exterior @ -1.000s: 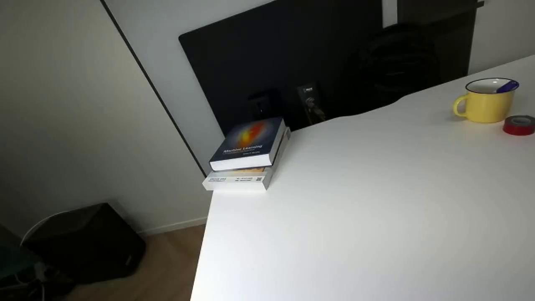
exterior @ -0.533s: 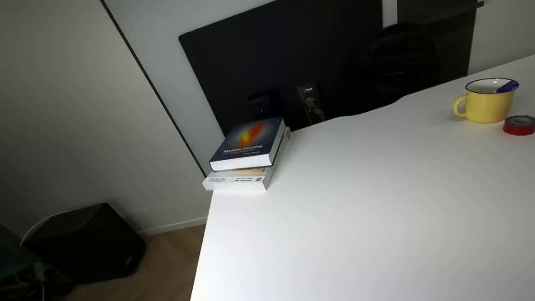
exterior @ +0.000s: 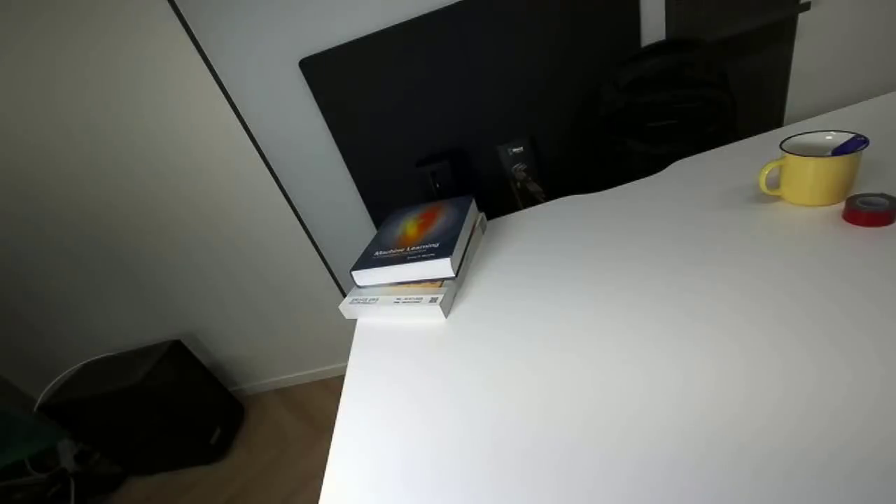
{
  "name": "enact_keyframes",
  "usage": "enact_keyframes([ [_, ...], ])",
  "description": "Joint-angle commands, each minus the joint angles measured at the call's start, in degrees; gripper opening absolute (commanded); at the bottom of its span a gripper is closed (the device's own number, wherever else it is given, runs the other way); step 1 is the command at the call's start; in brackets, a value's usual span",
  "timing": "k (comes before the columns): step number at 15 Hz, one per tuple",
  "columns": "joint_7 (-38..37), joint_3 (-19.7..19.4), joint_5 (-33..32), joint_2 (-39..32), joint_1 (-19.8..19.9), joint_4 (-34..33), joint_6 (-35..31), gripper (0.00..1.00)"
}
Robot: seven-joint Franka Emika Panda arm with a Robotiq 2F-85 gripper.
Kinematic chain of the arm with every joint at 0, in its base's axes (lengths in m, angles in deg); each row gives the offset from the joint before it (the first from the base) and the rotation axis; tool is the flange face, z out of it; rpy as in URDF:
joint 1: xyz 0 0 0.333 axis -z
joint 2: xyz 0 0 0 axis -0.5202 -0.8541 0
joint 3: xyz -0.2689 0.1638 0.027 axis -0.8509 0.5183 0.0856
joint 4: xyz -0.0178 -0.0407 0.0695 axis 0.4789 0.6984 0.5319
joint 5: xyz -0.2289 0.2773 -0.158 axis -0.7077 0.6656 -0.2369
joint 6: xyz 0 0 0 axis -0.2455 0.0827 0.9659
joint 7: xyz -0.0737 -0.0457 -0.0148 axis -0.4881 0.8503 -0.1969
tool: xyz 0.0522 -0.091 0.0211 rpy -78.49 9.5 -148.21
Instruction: Remove the marker from the yellow cup and put it on the table
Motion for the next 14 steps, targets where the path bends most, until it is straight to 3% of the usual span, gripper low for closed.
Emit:
enact_keyframes([
  [1,0.56,-0.72,-2.05,-5.69,-0.02,-0.47,-3.57,1.00],
  [8,1.63,-2.95,-6.40,-24.73,2.42,-5.01,-15.38,1.00],
  [14,1.14,-5.34,-11.56,-41.32,4.66,-16.00,-21.96,1.00],
])
